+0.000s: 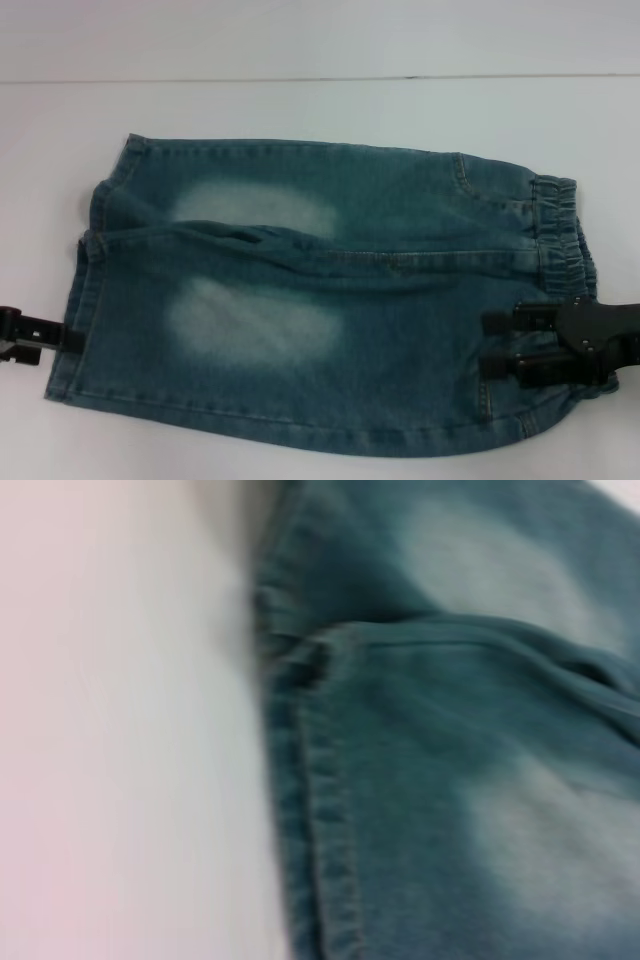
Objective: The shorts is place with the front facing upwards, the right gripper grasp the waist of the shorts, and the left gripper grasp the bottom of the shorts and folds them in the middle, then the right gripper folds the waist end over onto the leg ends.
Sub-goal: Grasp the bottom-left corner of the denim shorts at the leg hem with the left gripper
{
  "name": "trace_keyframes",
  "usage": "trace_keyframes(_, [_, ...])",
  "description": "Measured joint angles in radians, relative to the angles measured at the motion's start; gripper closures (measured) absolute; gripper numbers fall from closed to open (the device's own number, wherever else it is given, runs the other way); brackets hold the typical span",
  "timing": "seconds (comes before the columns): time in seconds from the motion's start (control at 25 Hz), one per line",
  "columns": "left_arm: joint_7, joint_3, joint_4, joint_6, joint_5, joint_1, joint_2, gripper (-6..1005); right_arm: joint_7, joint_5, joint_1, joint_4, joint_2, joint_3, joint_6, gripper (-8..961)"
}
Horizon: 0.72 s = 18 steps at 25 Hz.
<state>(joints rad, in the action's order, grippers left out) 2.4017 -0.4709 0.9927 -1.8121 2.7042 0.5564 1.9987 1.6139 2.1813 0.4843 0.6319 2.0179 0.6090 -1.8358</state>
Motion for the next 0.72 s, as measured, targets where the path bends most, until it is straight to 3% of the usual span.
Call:
trace_keyframes(0.28, [0.075,-0.021,-0.040,0.079,0.039,0.015,-0.001,215,0.000,0.000,0.001,0.000,-0.002,0.000,0.006,98])
trace_keyframes(0.72, [0.119,-0.114,-0.042,0.108,0.068,0.020,0.017,215,0.000,0.000,0.003,0.000,-0.004,0.000,0.018,98])
